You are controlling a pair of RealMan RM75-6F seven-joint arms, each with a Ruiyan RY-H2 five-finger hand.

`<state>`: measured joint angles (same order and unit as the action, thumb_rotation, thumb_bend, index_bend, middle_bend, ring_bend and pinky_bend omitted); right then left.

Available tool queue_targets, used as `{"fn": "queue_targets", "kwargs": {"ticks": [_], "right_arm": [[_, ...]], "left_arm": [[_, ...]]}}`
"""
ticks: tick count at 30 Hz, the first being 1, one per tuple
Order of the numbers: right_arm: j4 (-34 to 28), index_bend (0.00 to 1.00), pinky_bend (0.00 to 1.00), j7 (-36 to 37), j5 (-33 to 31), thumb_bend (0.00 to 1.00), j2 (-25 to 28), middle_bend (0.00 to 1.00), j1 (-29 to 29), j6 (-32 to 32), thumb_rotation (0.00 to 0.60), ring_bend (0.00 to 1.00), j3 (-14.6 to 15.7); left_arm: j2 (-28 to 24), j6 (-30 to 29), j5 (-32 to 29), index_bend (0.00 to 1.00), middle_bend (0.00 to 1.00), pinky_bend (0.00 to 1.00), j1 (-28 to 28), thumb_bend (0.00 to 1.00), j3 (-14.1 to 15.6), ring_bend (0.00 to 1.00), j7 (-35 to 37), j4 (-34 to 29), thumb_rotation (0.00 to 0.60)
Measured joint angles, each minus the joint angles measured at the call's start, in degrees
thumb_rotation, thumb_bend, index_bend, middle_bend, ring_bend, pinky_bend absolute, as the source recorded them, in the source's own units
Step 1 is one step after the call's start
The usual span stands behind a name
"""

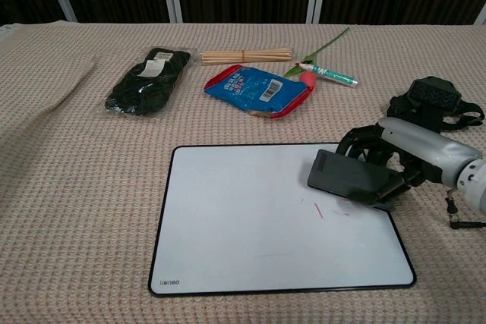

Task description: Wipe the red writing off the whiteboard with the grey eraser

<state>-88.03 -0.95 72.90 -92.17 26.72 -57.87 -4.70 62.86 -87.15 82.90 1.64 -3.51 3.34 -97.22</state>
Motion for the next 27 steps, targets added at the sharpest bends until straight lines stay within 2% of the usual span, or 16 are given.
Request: {"fn": "queue_targets", "kwargs": {"ticks": [5, 7, 10, 12, 17, 21, 27], "right_arm": [[-2.07, 0.5, 0.44, -0.73, 2.18, 0.4, 0.06, 0.52, -1.86, -2.21, 0.6, 0.53, 2.97], [-2.69, 0.54, 0.46, -1.11, 2.91, 0.44, -0.08, 0.54, -2.47, -2.71, 0.6, 0.55, 3.98], [-3.25, 0.59, 0.47, -1.93, 3.62, 0.56, -0.54, 0.57, -3.07, -3.45, 0.6, 0.57, 4.74], [-3.31, 0.6, 0.47, -2.45, 3.84, 0.59, -0.99, 0.57, -3.24, -3.98, 0.6, 0.57, 4.69], [-2.94, 0.6, 0.47, -3.71, 3.8, 0.53, -1.64, 0.57, -3.27, -4.73, 0.6, 0.57, 3.88], [-1.98, 0.6, 0.47, -4.39, 2.7, 0.52, -2.38, 0.57, -3.09, -4.72, 0.6, 0.57, 2.85], [1.4, 0.6, 0.47, -5.73, -0.36, 0.52, -3.77, 0.57, -1.54, -3.08, 0.6, 0.57, -0.25]], "left_arm": [[-0.11, -0.01, 0.1, 0.17, 0.05, 0.09, -0.02, 0.56, 0.04, 0.0, 0.21, 0.05, 0.6], [-0.13, -0.01, 0.16, 0.17, 0.05, 0.09, -0.03, 0.56, 0.07, 0.0, 0.28, 0.06, 0.6], [-0.14, 0.02, 0.19, 0.17, 0.05, 0.09, -0.02, 0.56, 0.09, 0.0, 0.29, 0.09, 0.6], [-0.14, 0.04, 0.17, 0.17, 0.05, 0.09, 0.0, 0.56, 0.07, 0.0, 0.28, 0.09, 0.6], [-0.16, 0.1, 0.02, 0.17, 0.05, 0.09, 0.0, 0.56, 0.03, 0.0, 0.28, 0.11, 0.6], [-0.17, 0.16, 0.06, 0.17, 0.05, 0.09, 0.0, 0.56, 0.1, 0.0, 0.19, 0.09, 0.6], [-0.22, 0.09, -0.03, 0.17, 0.05, 0.09, -0.02, 0.56, 0.03, 0.0, 0.19, 0.02, 0.6]]}}
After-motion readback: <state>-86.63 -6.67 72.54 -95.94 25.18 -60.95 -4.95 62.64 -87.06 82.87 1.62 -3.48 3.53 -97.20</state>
